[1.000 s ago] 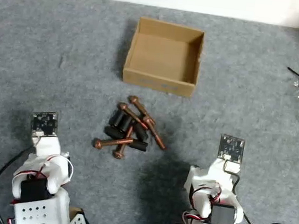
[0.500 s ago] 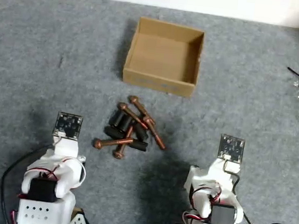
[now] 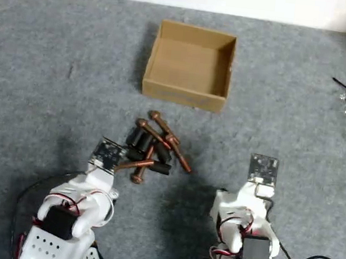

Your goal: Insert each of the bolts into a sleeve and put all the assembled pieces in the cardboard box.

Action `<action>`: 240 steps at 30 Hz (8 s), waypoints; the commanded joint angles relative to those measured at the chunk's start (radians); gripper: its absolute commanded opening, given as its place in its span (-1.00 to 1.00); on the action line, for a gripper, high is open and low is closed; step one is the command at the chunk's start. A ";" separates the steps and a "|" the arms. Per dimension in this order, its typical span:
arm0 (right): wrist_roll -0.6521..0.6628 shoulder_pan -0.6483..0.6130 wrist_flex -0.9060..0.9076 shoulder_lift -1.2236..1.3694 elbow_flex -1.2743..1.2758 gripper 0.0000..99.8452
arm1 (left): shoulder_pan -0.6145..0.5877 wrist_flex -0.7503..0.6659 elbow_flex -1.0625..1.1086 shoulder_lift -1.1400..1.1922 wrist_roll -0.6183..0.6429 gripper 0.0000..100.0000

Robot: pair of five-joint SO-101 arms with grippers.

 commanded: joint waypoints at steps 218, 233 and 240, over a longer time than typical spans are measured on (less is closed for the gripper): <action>0.048 -0.619 -0.400 1.857 -1.225 -0.54 | -0.406 -0.723 -0.650 1.277 0.009 -0.98; 0.048 -0.696 -0.321 1.704 -1.224 -0.54 | -0.406 -0.723 -0.650 1.277 0.009 -0.98; 0.048 -0.707 -0.329 1.667 -1.141 -0.54 | -0.406 -0.723 -0.650 1.277 0.009 -0.98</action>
